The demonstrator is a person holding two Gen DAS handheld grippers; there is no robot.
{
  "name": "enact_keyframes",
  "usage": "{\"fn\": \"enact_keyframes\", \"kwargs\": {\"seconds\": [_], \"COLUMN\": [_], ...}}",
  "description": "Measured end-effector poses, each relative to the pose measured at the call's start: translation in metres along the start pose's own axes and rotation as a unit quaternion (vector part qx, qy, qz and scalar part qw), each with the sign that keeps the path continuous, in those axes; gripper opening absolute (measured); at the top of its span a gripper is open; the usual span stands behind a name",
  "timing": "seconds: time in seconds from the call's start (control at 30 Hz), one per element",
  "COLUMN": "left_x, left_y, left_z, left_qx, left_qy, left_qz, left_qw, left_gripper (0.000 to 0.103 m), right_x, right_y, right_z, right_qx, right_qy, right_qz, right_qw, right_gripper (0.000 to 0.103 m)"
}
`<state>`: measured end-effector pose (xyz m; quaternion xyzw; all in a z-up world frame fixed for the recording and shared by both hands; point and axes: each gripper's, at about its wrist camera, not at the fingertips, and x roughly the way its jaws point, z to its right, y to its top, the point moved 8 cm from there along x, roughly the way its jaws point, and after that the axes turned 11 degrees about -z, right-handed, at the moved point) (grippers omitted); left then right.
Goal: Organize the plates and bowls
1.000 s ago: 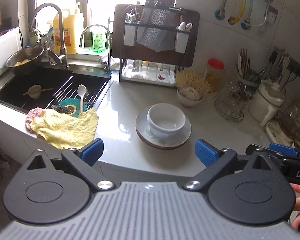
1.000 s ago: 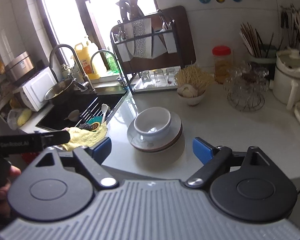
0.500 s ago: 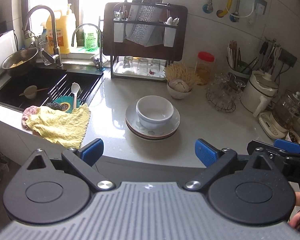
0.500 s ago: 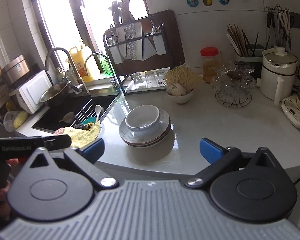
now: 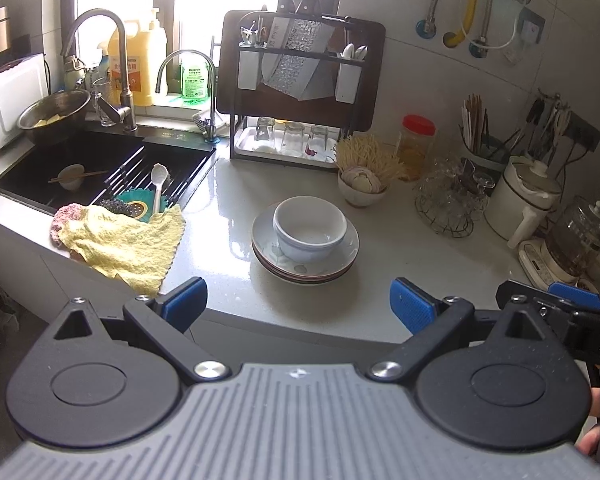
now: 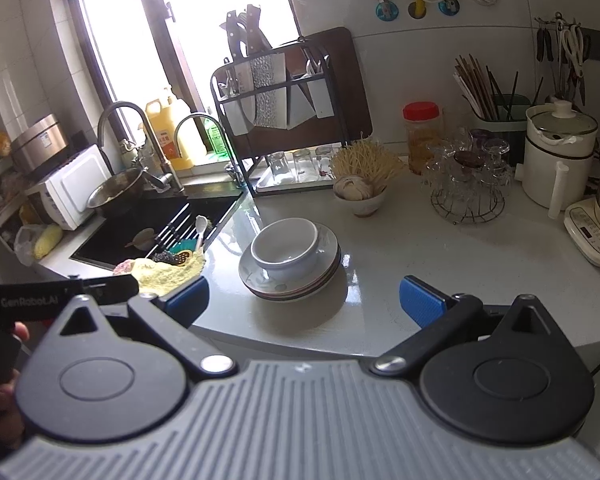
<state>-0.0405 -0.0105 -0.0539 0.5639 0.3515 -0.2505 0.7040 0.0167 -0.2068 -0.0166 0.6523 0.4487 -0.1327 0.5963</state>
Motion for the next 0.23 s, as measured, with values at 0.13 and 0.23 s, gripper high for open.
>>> {"fn": "enact_keyframes", "kwargs": {"seconds": [0.13, 0.23], "left_x": [-0.0017, -0.0038], "left_y": [-0.0035, -0.0062], "left_z": [0.0002, -0.0004], "left_qx": [-0.001, 0.0], "left_qy": [0.003, 0.008], "left_qz": [-0.002, -0.001], "left_qw": [1.0, 1.0], "left_gripper": [0.1, 0.1], "right_x": [-0.0026, -0.0051], "right_y": [-0.0022, -0.0044], "right_z": [-0.0025, -0.0032], "right_qx": [-0.001, -0.002], "right_qy": [0.002, 0.004], "right_qz": [0.003, 0.004], "right_qw": [1.0, 1.0], "right_gripper": [0.103, 0.103]}}
